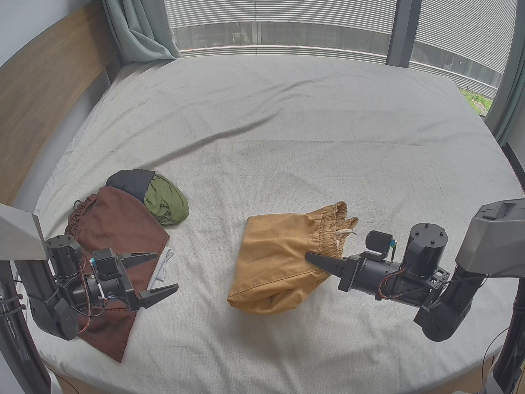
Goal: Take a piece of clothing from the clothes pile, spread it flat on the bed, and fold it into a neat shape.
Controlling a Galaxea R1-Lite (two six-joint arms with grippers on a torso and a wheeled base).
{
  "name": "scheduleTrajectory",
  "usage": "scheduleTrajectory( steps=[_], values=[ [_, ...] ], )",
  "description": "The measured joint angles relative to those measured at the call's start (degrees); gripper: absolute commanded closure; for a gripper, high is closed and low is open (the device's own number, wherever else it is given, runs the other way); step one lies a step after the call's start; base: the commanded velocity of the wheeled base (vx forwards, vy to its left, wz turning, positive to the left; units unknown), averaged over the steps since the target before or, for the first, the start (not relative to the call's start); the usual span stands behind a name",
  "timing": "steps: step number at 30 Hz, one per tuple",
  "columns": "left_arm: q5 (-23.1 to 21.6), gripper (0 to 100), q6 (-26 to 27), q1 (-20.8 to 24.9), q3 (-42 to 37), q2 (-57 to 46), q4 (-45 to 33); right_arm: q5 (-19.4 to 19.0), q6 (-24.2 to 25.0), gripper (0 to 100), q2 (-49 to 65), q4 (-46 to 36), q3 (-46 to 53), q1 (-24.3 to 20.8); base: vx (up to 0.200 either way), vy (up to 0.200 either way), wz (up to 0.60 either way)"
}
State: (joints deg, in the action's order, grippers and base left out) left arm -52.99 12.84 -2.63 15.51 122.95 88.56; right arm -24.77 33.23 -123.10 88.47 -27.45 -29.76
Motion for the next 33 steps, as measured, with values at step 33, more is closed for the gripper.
scheduleTrajectory(
  steps=[33],
  values=[
    [0.00,0,0.13,-0.04,-0.60,-0.20,0.01,-6.49,3.41,100,-0.22,-0.26,-15.90,3.13,0.000,0.000,0.00]
  ],
)
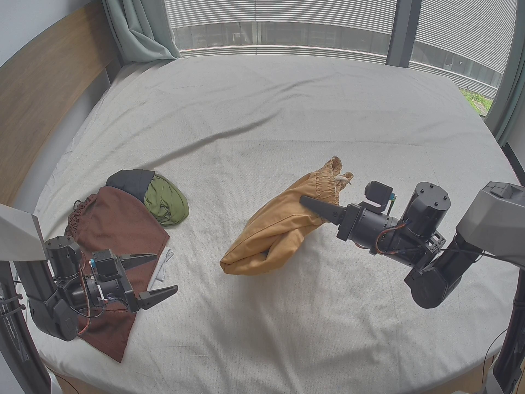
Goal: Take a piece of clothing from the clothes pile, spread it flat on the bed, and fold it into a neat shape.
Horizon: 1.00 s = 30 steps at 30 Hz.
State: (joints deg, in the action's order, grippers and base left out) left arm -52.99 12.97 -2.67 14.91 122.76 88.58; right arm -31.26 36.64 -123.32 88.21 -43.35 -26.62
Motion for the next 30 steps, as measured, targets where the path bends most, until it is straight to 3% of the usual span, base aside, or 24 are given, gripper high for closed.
scheduleTrajectory(
  steps=[9,18,30],
  values=[
    [0.00,0,-0.02,0.06,0.00,0.01,0.00,-0.33,0.46,100,-1.38,-0.11,-4.89,0.41,0.000,0.000,0.00],
    [0.00,0,0.02,0.15,-0.06,0.12,0.00,-0.93,3.97,100,-2.58,-0.38,-11.61,0.74,0.000,0.000,0.00],
    [0.00,0,0.05,0.26,-0.30,0.43,-0.01,-3.12,7.97,100,-10.47,-1.28,-25.78,3.25,0.000,0.000,0.00]
  ],
)
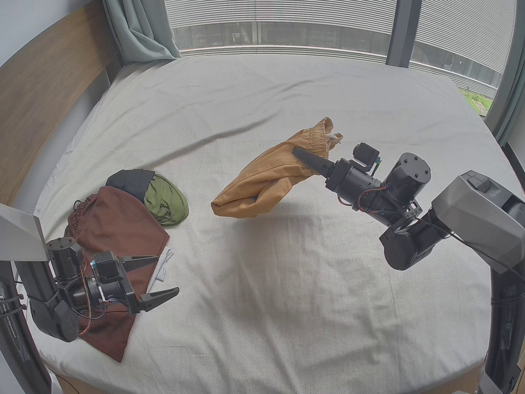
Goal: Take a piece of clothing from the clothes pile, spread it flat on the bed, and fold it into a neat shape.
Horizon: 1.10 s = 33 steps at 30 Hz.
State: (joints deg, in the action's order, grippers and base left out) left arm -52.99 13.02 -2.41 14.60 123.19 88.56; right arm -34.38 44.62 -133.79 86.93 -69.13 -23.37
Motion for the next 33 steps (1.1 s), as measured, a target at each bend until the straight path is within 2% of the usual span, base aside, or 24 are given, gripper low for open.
scheduleTrajectory(
  steps=[19,33],
  values=[
    [0.00,0,0.00,0.02,-0.11,0.57,0.00,-0.09,0.11,100,-8.52,-1.37,-6.52,1.41,0.000,0.000,0.00],
    [0.00,0,0.09,0.07,-0.20,0.90,0.00,-0.05,0.13,100,-8.74,-8.19,-15.68,1.51,0.000,0.000,0.00]
  ],
)
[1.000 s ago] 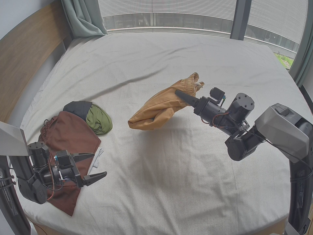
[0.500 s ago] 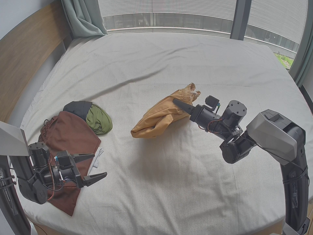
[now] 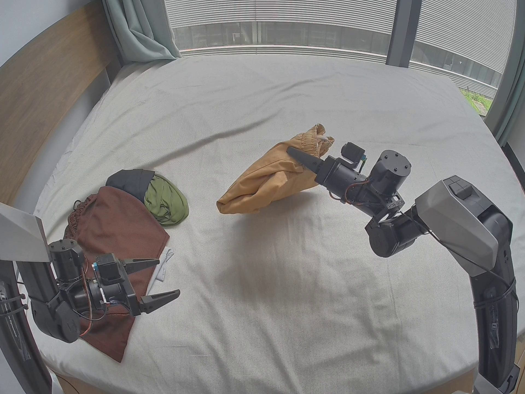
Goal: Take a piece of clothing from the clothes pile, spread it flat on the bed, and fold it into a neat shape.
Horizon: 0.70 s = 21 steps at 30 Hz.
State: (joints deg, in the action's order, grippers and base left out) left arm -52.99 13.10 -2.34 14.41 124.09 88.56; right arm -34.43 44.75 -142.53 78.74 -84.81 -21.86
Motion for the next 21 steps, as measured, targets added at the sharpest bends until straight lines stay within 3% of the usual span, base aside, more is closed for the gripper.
scheduleTrajectory(
  steps=[21],
  values=[
    [-0.05,0,0.00,-0.29,-0.09,1.02,0.01,-0.11,0.20,100,-9.64,-8.89,-16.73,1.07,0.000,0.000,0.00]
  ],
)
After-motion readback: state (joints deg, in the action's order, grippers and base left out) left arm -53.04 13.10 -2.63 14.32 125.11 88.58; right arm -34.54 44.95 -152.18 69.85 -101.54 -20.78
